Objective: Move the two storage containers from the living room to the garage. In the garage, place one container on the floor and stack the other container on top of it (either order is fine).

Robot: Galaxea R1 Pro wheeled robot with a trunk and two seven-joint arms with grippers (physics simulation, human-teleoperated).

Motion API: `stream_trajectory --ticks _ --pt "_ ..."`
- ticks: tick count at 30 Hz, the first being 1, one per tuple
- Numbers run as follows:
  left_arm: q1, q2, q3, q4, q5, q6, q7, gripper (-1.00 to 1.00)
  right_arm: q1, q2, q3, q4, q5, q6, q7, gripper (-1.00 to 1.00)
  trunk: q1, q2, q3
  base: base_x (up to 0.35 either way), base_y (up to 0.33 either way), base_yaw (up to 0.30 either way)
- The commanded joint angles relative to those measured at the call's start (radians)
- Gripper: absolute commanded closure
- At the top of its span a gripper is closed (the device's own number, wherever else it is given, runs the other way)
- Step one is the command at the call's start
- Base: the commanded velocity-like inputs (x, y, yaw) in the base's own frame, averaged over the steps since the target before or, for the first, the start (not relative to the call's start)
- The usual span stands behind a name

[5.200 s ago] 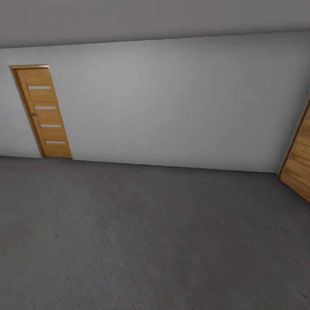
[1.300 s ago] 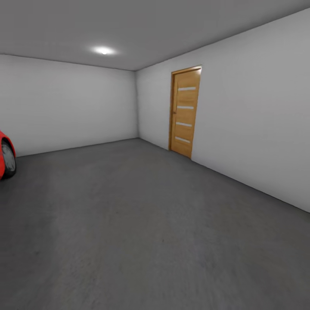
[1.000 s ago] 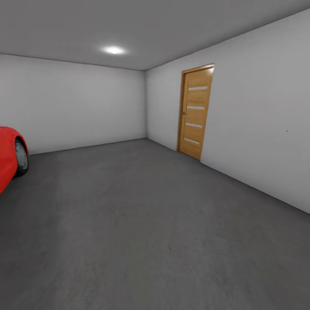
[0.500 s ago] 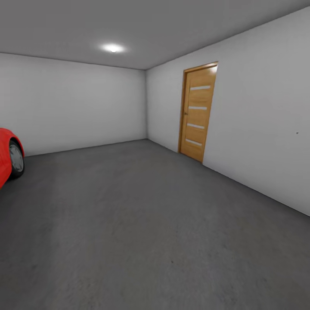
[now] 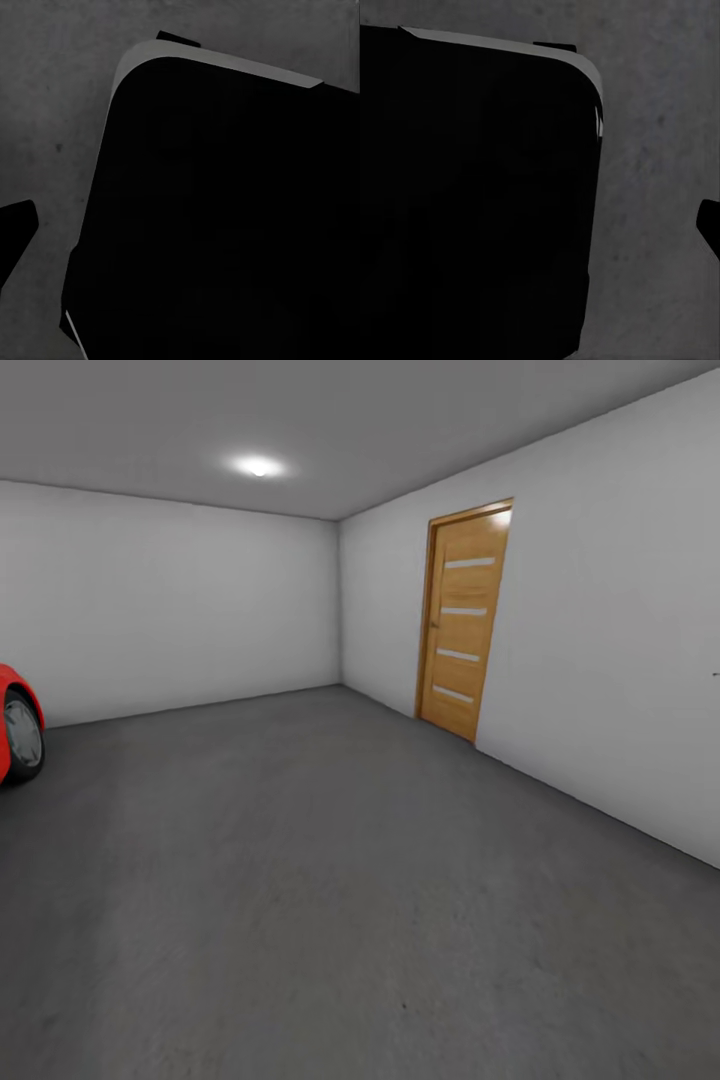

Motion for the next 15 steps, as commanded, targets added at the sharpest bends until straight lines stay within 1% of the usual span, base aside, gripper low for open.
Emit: stream_trajectory --ticks 1,9,15 --pt "0.0 0.0 0.002 0.0 0.004 -0.002 0.001 -1.0 0.0 0.0 0.001 0.0 0.005 -0.003 0.0 -1.0 0.001 0.0 -0.001 0.331 0.0 0.0" --pt "0.0 0.001 0.001 0.0 0.007 -0.001 0.001 -1.0 0.0 0.001 0.003 0.001 0.005 -0.006 0.0 -1.0 0.001 0.0 -0.001 0.331 0.0 0.0" --pt "0.0 0.001 -0.001 0.0 0.007 0.0 0.001 -1.0 0.0 -0.004 0.005 0.0 0.008 -0.006 0.0 -1.0 0.001 0.0 -0.001 0.331 0.0 0.0"
